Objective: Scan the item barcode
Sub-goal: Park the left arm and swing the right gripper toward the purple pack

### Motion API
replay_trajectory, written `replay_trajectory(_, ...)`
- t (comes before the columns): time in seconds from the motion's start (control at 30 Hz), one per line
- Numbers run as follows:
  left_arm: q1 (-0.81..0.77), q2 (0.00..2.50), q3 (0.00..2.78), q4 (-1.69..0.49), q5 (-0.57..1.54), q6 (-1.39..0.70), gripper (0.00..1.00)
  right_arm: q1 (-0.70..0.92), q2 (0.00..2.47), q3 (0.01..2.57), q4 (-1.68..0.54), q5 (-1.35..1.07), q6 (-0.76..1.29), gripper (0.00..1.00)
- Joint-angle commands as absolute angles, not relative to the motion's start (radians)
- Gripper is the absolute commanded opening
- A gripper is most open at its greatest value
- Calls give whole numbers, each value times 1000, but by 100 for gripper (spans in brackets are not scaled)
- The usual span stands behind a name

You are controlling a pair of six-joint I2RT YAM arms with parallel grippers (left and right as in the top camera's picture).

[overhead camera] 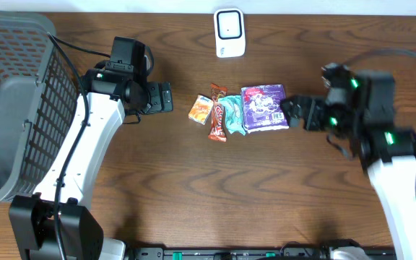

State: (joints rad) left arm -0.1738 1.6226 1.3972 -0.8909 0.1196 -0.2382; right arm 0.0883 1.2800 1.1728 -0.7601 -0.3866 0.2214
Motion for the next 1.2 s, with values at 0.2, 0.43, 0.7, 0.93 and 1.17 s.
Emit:
replay_trajectory(0.2, -172, 1614, 1393, -893, 104, -233, 98, 95, 1509, 1273, -680, -677, 239, 99)
replay_trajectory(0.43, -172, 1614, 1393, -893, 104, -233, 98, 96, 1559, 1269, -668, -466, 238, 99)
replay_trajectory(0.7, -172, 1614, 1393, -893, 104, -233, 98, 93, 1660, 1261, -648, -237, 149, 99)
replay_trajectory(0.93, -172, 1614, 1393, -893, 104, -233, 98, 74, 1824, 1261, -618, -268, 68, 99)
replay_trajectory(1.17, -172, 1614, 1393, -893, 104, -233, 98, 2, 1914, 1261, -539, -506, -1, 90)
